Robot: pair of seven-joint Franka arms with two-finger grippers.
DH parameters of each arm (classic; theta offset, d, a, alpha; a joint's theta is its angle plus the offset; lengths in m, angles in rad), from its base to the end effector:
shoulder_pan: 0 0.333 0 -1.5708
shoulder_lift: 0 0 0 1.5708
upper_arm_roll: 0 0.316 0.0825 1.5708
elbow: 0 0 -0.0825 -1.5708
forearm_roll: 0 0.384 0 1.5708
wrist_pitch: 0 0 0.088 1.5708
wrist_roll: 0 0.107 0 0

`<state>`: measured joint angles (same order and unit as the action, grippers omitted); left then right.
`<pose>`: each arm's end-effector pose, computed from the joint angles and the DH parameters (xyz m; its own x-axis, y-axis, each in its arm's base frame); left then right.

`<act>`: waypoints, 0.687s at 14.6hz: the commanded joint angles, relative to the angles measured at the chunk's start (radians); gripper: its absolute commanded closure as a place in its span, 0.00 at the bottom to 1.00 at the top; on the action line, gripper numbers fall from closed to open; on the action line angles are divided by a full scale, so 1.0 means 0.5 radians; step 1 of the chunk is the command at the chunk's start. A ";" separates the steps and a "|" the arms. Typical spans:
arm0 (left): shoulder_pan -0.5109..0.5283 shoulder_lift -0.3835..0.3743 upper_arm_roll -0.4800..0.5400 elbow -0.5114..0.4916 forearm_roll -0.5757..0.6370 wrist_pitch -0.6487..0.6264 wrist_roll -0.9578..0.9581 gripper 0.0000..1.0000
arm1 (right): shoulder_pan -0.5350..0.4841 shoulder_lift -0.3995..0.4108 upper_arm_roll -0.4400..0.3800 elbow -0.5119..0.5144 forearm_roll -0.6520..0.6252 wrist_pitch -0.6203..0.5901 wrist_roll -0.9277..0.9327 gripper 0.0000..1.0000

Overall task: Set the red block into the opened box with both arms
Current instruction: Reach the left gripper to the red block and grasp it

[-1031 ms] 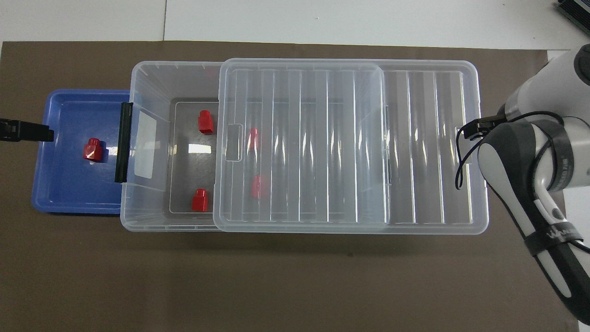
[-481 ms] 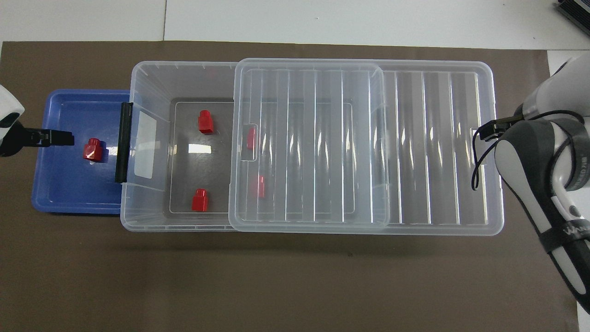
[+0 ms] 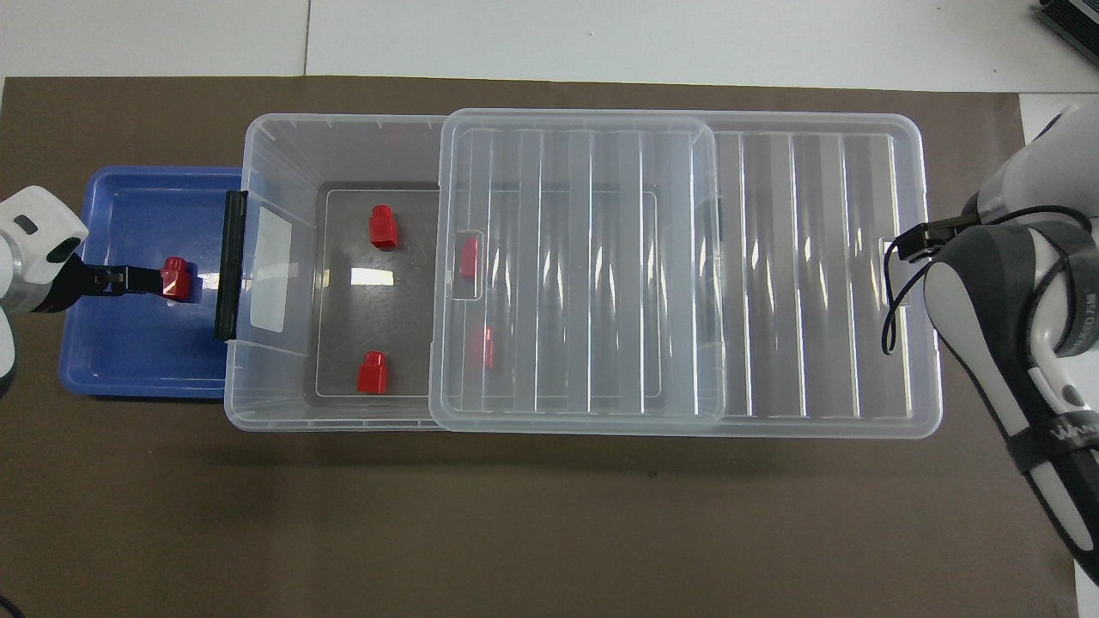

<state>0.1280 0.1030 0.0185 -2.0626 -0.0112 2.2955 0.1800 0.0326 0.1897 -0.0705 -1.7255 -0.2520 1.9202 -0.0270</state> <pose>0.5738 0.0842 0.3973 0.9913 -0.0276 0.1288 -0.0258 -0.9995 -0.0159 0.6181 -0.0384 0.4718 0.9971 0.0748 -0.0125 0.0756 -0.9660 0.2473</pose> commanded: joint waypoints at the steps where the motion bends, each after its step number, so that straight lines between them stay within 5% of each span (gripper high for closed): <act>1: 0.029 0.039 -0.019 -0.121 0.041 0.186 -0.016 0.00 | -0.001 -0.063 0.034 0.009 -0.015 -0.042 0.005 0.00; 6: -0.001 0.107 -0.019 -0.112 0.044 0.241 -0.013 0.00 | 0.002 -0.232 0.074 0.039 0.184 -0.061 0.048 0.00; 10: 0.048 0.217 -0.019 -0.103 0.047 0.434 0.118 0.00 | -0.013 -0.306 0.070 0.207 0.332 -0.357 0.127 0.00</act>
<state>0.1380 0.1821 0.0093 -2.1116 -0.0089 2.4625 0.1993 0.0356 0.0439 -0.0379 -1.6731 -0.1275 1.8212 0.0001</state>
